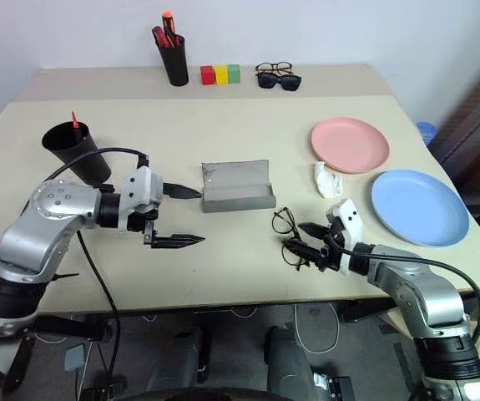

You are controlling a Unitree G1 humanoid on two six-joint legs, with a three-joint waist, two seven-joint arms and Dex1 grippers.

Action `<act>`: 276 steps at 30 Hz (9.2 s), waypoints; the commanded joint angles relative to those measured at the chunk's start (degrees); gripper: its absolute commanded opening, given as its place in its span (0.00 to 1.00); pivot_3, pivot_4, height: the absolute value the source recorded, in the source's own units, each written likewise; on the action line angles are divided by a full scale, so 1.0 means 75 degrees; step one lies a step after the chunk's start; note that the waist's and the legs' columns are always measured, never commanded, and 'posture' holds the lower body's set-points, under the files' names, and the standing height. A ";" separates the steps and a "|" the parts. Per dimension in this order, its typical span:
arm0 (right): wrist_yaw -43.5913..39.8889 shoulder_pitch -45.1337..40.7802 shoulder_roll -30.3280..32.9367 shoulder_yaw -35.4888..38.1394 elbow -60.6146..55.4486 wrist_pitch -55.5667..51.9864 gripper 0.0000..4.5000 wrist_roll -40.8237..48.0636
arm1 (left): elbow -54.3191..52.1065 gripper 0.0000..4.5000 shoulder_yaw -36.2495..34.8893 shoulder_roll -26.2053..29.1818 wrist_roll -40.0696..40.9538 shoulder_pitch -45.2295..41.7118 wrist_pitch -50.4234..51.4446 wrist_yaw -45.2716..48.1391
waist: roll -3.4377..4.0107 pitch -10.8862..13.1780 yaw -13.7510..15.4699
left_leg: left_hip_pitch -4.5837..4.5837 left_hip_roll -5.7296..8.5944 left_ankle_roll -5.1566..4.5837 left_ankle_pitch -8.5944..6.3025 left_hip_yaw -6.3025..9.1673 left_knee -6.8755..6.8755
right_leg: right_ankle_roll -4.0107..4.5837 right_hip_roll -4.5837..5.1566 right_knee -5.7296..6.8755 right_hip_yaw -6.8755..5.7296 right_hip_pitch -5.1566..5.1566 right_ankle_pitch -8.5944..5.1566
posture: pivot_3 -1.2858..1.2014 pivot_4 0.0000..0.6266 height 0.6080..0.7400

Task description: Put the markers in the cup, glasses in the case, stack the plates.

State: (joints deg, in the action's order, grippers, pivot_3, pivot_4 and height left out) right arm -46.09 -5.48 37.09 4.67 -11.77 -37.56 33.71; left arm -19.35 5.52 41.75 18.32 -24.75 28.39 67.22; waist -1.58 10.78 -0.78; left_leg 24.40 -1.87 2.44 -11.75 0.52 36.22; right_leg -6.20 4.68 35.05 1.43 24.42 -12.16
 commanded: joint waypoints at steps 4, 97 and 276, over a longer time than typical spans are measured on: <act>-0.0118 -0.0197 0.0050 0.0089 -0.0125 0.0062 0.77 -0.0029 | -0.0621 0.99 -0.0344 0.0182 0.0275 0.0304 0.0155 -0.0506 | 0.0000 0.0000 0.0002 | -0.0001 0.0000 0.0000 0.0000 0.0000 0.0004 | 0.0000 0.0000 0.0000 0.0000 0.0000 0.0000 | 0.52 0.24 1.00; -0.0671 -0.1353 0.0121 -0.0386 -0.0022 -0.2107 0.99 0.0487 | -0.1283 1.00 -0.0870 0.0824 0.0620 0.1988 0.0377 -0.1772 | 0.0006 0.0004 -0.0001 | 0.0001 -0.0004 0.0000 -0.0003 -0.0006 -0.0007 | 0.0012 0.0003 -0.0009 -0.0001 0.0009 -0.0005 | 0.52 0.24 1.00; 0.2655 -0.0755 0.0294 0.1602 0.1692 0.2491 0.01 -0.3449 | 0.3231 1.00 0.1652 -0.3902 -0.0968 -0.3515 0.0794 -0.0416 | 0.0038 0.0023 -0.0021 | -0.0002 0.0007 -0.0016 -0.0008 0.0000 0.0024 | -0.0005 -0.0003 0.0010 0.0003 -0.0014 -0.0008 | 0.52 0.24 1.00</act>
State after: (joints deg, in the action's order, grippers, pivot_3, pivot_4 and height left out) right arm -26.86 -8.84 37.40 16.29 4.38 -19.63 8.59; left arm 7.43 18.76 12.70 9.84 -51.19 34.15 64.56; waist -1.30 10.95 -0.94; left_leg 24.38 -1.82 2.32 -11.81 0.51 36.40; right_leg -6.23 4.66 35.13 1.46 24.32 -12.22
